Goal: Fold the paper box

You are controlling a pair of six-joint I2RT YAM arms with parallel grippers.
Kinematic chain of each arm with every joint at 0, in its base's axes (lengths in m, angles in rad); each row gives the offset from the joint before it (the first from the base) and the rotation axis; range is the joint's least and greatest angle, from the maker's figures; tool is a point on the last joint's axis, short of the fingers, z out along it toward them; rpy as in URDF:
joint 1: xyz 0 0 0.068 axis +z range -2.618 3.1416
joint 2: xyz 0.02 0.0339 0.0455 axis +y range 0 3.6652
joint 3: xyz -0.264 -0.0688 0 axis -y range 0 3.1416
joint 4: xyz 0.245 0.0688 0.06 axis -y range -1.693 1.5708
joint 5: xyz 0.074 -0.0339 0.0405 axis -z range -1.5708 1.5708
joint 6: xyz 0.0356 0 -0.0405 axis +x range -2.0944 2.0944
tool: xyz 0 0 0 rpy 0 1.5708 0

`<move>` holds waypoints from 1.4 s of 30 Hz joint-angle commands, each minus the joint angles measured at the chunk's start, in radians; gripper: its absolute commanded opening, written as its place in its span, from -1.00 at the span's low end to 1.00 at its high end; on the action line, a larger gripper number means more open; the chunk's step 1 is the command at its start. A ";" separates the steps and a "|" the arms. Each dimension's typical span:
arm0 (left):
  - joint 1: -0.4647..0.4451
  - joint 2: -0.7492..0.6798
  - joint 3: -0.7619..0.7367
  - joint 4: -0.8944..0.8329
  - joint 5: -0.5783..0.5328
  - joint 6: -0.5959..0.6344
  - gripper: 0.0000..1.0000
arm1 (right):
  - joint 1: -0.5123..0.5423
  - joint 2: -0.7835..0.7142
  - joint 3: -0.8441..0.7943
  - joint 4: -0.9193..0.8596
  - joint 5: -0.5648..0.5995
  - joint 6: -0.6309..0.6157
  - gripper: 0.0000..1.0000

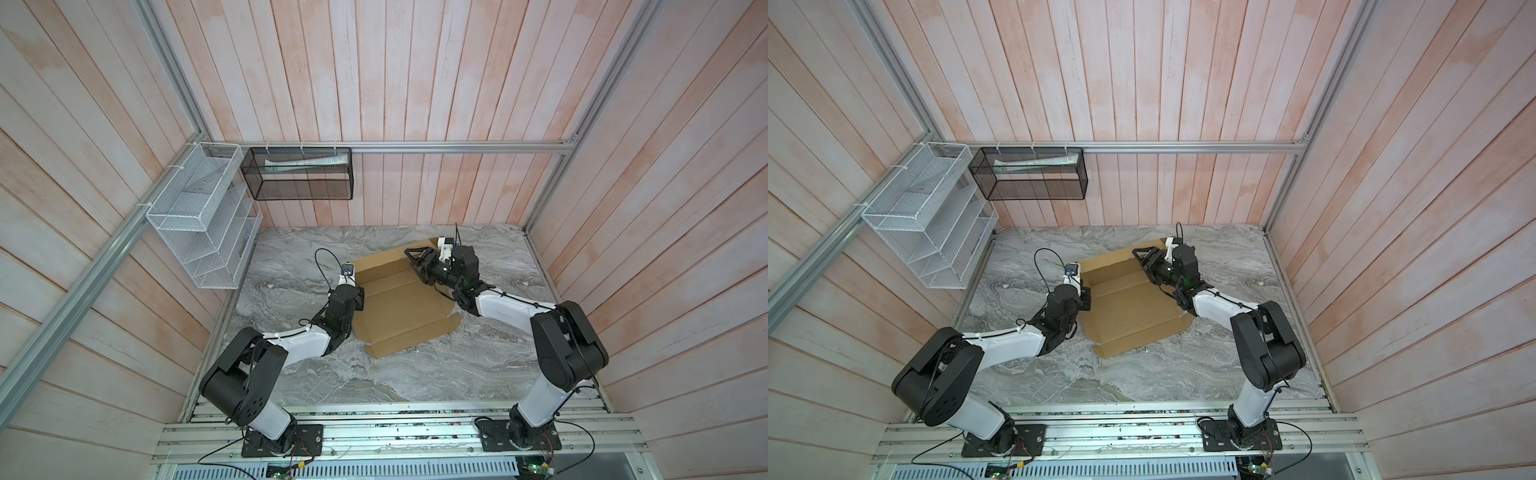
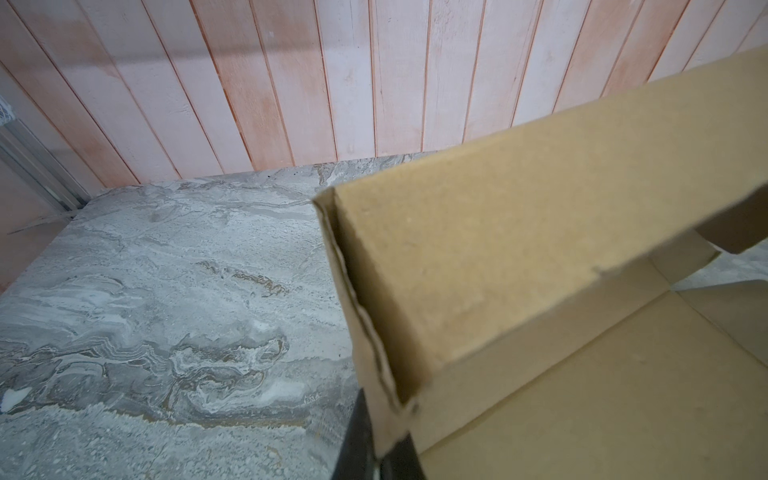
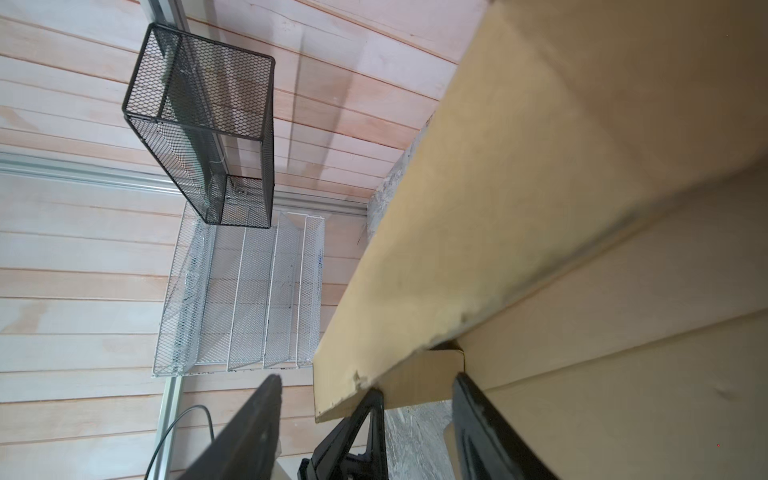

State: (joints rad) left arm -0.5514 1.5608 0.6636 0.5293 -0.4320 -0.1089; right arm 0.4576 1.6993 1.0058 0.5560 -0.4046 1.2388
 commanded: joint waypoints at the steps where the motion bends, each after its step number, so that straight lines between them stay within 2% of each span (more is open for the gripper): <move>1: 0.013 -0.031 -0.013 0.009 0.025 0.014 -1.00 | 0.007 -0.063 -0.011 -0.112 0.002 -0.126 0.31; 7: 0.038 -0.035 -0.018 0.030 0.078 0.026 -1.00 | 0.047 -0.170 -0.037 -0.272 0.090 -0.266 0.31; 12: 0.048 -0.020 -0.007 0.050 0.145 0.087 -1.00 | 0.073 -0.250 -0.052 -0.357 0.167 -0.343 0.29; 17: 0.050 -0.012 -0.021 0.093 0.178 0.113 -1.00 | 0.074 -0.264 -0.024 -0.402 0.179 -0.398 0.27; 22: 0.049 -0.010 -0.030 0.115 0.223 0.140 -1.00 | 0.074 -0.228 0.061 -0.439 0.186 -0.452 0.20; 32: 0.050 -0.010 -0.035 0.110 0.283 0.174 -1.00 | 0.081 -0.033 0.313 -0.474 0.156 -0.524 -0.27; 37: 0.050 0.000 -0.029 0.100 0.277 0.177 -1.00 | 0.102 0.055 0.408 -0.506 0.167 -0.553 -0.45; 42: 0.050 0.010 -0.027 0.098 0.259 0.167 -1.00 | 0.124 0.094 0.420 -0.493 0.192 -0.546 -0.53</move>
State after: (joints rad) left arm -0.5049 1.5543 0.6422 0.6060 -0.1688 0.0601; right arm 0.5686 1.7767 1.4006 0.0799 -0.2359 0.7094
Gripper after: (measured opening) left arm 0.061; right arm 0.239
